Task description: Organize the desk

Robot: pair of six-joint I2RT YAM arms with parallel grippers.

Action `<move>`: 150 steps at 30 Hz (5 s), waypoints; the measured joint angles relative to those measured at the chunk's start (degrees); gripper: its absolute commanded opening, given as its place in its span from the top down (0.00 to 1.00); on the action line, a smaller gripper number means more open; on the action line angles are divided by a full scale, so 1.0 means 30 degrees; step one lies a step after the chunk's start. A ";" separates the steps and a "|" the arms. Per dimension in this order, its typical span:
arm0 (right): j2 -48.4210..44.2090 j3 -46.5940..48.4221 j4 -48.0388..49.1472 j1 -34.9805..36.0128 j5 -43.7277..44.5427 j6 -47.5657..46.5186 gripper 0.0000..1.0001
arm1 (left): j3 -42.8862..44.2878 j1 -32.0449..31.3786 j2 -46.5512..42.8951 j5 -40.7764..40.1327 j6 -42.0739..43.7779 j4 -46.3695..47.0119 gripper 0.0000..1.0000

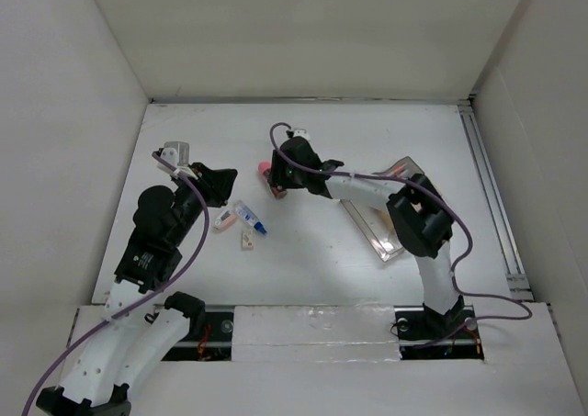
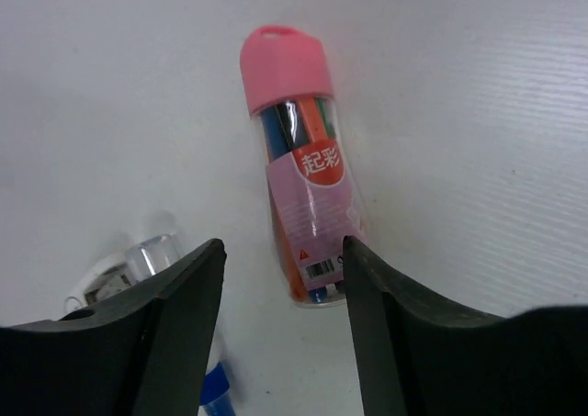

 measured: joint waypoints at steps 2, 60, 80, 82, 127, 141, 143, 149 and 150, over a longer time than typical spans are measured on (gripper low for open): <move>0.0947 0.1115 -0.1202 0.0488 0.0503 -0.0780 0.30 | 0.0000 0.0000 -0.0109 -0.0262 -0.0044 -0.0015 0.88; -3.6319 -2.6593 -0.0532 -0.6878 0.7431 1.3624 0.82 | 0.0000 0.0000 0.0452 0.0801 -0.0087 0.0160 0.88; -2.8946 -2.6272 0.2106 -0.8859 0.6098 1.5752 0.70 | 0.0000 0.0000 0.0699 0.0903 -0.0087 0.0168 0.89; -2.9194 -2.6272 0.2120 -0.8947 0.6091 1.5752 0.68 | 0.0000 0.0000 0.0699 0.0911 -0.0087 0.0168 0.89; -1.7966 -1.7697 0.6346 -0.5690 -0.0270 0.9238 1.00 | 0.0000 0.0000 0.0656 0.0860 -0.0102 0.0160 0.89; -0.2943 -0.4743 0.2710 0.2834 -0.1581 0.0459 0.44 | 0.0787 0.0255 -0.0015 -0.4648 -0.2499 -0.1581 0.88; -0.1668 -0.3541 0.2127 0.2667 -0.2011 -0.0146 0.43 | 0.0809 0.0255 -0.0124 -0.5020 -0.2637 -0.1741 0.87; 0.0328 -0.1508 0.0583 0.2892 -0.3293 -0.1304 0.43 | 0.0809 0.0255 -0.0109 -0.5136 -0.2725 -0.1763 0.87; 0.0597 -0.1224 0.0430 0.3031 -0.3439 -0.1494 0.43 | 0.0809 0.0255 -0.0087 -0.5078 -0.2725 -0.1763 0.87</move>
